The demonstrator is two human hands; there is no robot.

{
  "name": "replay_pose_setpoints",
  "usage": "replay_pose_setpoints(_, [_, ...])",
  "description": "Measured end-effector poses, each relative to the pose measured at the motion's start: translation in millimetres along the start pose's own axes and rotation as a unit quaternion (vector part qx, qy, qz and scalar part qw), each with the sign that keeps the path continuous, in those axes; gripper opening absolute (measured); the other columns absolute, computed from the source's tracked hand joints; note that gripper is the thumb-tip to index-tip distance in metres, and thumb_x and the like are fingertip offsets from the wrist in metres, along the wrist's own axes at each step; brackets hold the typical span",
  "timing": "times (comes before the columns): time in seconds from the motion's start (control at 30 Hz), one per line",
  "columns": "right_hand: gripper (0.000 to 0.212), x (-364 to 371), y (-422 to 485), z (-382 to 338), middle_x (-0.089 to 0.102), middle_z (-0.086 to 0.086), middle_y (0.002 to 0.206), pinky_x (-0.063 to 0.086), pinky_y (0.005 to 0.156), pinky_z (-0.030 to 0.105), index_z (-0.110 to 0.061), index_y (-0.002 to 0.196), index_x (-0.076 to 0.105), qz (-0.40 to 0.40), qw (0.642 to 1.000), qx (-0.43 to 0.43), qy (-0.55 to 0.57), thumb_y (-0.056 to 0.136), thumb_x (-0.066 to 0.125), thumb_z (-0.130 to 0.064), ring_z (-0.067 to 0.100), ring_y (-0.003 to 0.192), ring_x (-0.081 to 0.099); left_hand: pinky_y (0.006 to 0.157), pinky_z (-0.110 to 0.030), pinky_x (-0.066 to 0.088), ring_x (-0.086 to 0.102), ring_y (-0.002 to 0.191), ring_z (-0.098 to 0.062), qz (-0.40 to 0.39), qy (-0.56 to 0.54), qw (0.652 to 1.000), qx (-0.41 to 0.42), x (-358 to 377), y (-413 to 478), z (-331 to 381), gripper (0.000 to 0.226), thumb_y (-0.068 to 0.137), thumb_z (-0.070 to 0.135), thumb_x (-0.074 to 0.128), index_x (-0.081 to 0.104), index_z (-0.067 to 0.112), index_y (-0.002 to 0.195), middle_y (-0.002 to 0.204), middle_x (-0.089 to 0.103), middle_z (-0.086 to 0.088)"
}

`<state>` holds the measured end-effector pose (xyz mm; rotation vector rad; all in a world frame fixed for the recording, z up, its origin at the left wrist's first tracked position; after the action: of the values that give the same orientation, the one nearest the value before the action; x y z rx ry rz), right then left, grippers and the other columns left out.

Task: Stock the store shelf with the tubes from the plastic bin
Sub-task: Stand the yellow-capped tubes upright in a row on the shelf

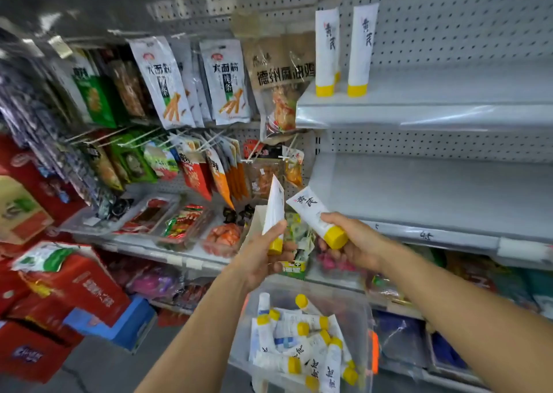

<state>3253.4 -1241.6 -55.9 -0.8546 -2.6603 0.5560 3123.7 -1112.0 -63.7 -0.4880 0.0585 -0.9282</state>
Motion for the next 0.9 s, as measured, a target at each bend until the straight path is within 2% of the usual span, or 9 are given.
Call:
replay_pose_setpoints(0.13, [0.016,9.5,-22.0,-37.4,0.061,0.014,0.076,0.046,0.045,0.023,-0.012,0.103,0.057,-0.034,0.996,-0.082,0.019,0.092,0.057,-0.024,0.019,0.05,0.055,0.044,-0.023,0.036,0.055,0.051,-0.012,0.008,0.036,0.997,0.07,12.8,-9.1,42.0,0.044,0.086,0.051,0.063,0.065,0.013,0.107,0.075,0.067,-0.002])
replay_pose_setpoints(0.23, [0.023,11.0,-34.1,-64.4,0.066,0.01,0.081,0.046,0.058,0.031,-0.013,0.113,0.058,-0.02,0.989,-0.146,-0.008,0.09,0.061,-0.016,0.025,0.063,0.06,0.047,-0.025,0.033,0.048,0.048,-0.008,0.01,0.084,0.987,0.14,22.2,-12.2,66.7,0.036,0.088,0.049,0.061,0.068,0.018,0.105,0.059,0.06,0.01])
replay_pose_setpoints(0.37, [0.031,8.6,-47.5,-100.8,0.067,0.008,0.088,0.053,0.064,0.034,-0.016,0.117,0.057,0.044,0.973,-0.223,-0.03,0.087,0.065,-0.009,0.029,0.073,0.063,0.049,-0.026,0.043,0.053,0.058,-0.013,0.0,0.147,0.961,0.233,40.6,-17.4,104.5,0.039,0.089,0.05,0.061,0.065,0.018,0.111,0.083,0.065,-0.003])
replay_pose_setpoints(0.43, [0.034,5.7,-54.6,-119.0,0.068,0.008,0.095,0.054,0.067,0.037,-0.018,0.118,0.057,0.07,0.964,-0.253,-0.044,0.087,0.066,-0.011,0.03,0.075,0.067,0.059,-0.028,0.05,0.062,0.07,-0.018,0.0,0.16,0.952,0.26,50.9,-18.4,121.2,0.041,0.088,0.052,0.06,0.064,0.02,0.113,0.096,0.069,-0.009])
replay_pose_setpoints(0.53, [0.029,-2.6,-65.9,-149.6,0.071,0.009,0.099,0.054,0.061,0.034,-0.021,0.114,0.06,0.108,0.946,-0.295,-0.074,0.086,0.068,-0.019,0.031,0.075,0.071,0.063,-0.02,0.05,0.062,0.083,-0.014,-0.006,0.159,0.936,0.314,71.6,-22.2,144.2,0.038,0.089,0.048,0.061,0.061,0.021,0.116,0.101,0.068,-0.001])
replay_pose_setpoints(0.67, [0.027,-31.9,-77.9,-192.6,0.071,0.003,0.097,0.054,0.064,0.034,-0.02,0.111,0.063,0.186,0.914,-0.347,-0.099,0.085,0.069,-0.021,0.022,0.074,0.07,0.07,-0.026,0.049,0.059,0.081,-0.009,-0.009,0.152,0.924,0.35,100.5,-17.3,169.1,0.019,0.09,0.041,0.062,0.057,0.03,0.105,0.095,0.065,0.008])
replay_pose_setpoints(0.73, [0.026,-51.6,-80.9,-212.5,0.07,-0.002,0.098,0.052,0.069,0.032,-0.021,0.11,0.062,0.222,0.896,-0.362,-0.125,0.085,0.069,-0.022,0.015,0.079,0.065,0.068,-0.023,0.049,0.059,0.081,-0.009,-0.004,0.142,0.921,0.362,112.6,-11.0,181.1,0.021,0.09,0.037,0.063,0.052,0.03,0.107,0.096,0.064,0.008])
replay_pose_setpoints(0.8, [0.028,-70.3,-80.2,-229.0,0.068,-0.003,0.097,0.046,0.064,0.024,-0.021,0.111,0.06,0.25,0.883,-0.372,-0.142,0.085,0.069,-0.021,0.009,0.077,0.06,0.069,-0.025,0.05,0.06,0.082,-0.011,0.012,0.138,0.915,0.378,122.3,-4.5,192.8,0.024,0.089,0.037,0.065,0.054,0.027,0.107,0.097,0.066,0.004])
replay_pose_setpoints(0.9, [0.033,-95.9,-70.8,-249.8,0.067,0.003,0.1,0.046,0.067,0.023,-0.021,0.114,0.057,0.274,0.869,-0.375,-0.17,0.084,0.07,-0.017,0.013,0.08,0.063,0.068,-0.02,0.051,0.061,0.083,-0.009,0.032,0.149,0.903,0.403,138.4,7.9,206.8,0.031,0.088,0.037,0.067,0.059,0.02,0.112,0.098,0.067,0.001])
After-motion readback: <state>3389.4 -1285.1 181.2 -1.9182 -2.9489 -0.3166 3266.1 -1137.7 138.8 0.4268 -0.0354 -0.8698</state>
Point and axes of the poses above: each hand's wrist, its own y-axis towards the middle knuckle, its own x-axis out of the palm, z = x × y, the point moved 4 cm from there along y, towards the middle knuckle
